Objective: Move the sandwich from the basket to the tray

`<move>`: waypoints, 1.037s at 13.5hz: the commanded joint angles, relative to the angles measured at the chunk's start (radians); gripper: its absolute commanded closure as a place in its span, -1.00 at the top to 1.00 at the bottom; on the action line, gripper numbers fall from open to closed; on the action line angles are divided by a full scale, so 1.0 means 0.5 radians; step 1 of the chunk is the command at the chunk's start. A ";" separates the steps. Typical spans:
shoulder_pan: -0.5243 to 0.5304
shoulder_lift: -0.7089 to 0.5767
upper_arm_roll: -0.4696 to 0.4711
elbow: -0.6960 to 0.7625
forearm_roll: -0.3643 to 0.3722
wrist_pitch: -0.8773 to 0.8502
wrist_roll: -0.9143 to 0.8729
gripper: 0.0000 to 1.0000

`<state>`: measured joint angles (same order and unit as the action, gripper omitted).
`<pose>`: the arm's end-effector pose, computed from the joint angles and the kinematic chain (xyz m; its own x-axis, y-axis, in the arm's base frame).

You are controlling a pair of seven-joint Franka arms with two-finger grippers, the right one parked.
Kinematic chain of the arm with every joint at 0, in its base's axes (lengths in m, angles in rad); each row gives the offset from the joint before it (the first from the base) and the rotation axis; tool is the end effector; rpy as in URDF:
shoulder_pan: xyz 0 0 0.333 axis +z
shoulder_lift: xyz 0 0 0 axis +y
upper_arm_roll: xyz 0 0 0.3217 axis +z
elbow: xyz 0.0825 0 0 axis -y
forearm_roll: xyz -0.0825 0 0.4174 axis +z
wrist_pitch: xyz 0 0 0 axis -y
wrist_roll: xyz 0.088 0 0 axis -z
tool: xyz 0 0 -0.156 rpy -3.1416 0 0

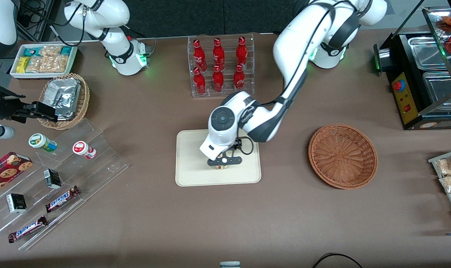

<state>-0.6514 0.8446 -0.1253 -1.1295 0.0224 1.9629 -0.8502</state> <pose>0.5883 -0.5396 0.2433 0.9927 0.1047 -0.0591 0.1074 -0.9933 0.0432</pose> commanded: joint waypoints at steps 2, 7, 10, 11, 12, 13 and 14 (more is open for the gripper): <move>0.210 -0.412 -0.019 -0.446 0.004 -0.063 0.165 0.99; 0.511 -0.839 -0.016 -1.013 -0.097 -0.048 0.647 0.98; 0.744 -1.105 -0.010 -1.381 -0.091 0.041 1.021 0.98; 0.805 -1.185 -0.010 -1.486 -0.085 0.093 1.104 0.98; 0.869 -1.253 -0.010 -1.572 -0.082 0.133 1.187 0.98; 0.925 -1.311 -0.007 -1.643 -0.072 0.145 1.285 0.98; 0.977 -1.360 -0.007 -1.689 -0.066 0.142 1.390 0.98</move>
<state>-0.2052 0.2641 -0.1201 -1.8617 -0.0081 2.0022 -0.2364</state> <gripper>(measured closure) 0.009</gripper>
